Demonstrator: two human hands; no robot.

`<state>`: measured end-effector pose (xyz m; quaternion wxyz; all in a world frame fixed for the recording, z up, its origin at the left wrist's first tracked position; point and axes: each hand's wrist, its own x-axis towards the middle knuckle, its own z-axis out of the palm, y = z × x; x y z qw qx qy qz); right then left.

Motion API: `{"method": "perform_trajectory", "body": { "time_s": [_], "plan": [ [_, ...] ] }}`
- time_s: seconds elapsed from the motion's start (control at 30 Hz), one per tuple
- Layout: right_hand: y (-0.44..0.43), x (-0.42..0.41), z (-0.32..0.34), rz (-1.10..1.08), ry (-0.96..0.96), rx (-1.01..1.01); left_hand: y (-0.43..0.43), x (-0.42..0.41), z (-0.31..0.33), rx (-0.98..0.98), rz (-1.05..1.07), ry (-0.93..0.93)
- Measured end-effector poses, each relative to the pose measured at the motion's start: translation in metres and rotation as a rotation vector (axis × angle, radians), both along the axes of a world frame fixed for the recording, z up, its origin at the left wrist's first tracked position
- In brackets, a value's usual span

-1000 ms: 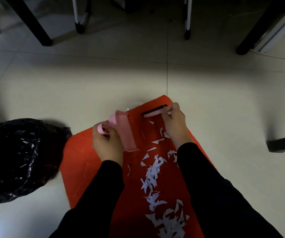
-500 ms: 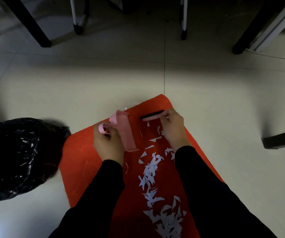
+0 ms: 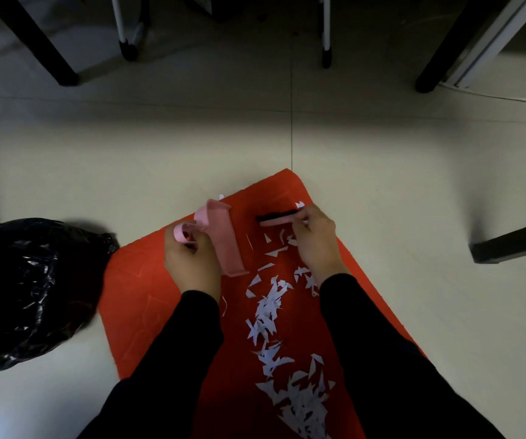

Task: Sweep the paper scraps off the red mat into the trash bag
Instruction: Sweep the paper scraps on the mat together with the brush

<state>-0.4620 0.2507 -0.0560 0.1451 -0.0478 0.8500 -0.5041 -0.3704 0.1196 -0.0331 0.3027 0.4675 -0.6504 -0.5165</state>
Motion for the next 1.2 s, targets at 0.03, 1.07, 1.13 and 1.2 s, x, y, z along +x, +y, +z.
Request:
{"method": "perform_trajectory", "body": {
  "time_s": [0.03,1.07,1.13,1.2],
  "plan": [
    [0.002,0.004,-0.004,-0.009,-0.021,0.002,0.001,-0.001,0.000,0.004,0.002,-0.003],
    [0.011,-0.018,0.003,-0.128,0.026,0.061,0.007,-0.011,0.003,0.019,-0.029,0.002],
    [0.013,-0.020,0.006,-0.160,0.053,0.052,0.006,-0.011,0.002,0.020,-0.029,0.004],
    [0.014,-0.025,0.009,-0.198,0.082,0.024,0.005,-0.011,0.002,0.021,-0.028,0.003]
  ]
}}
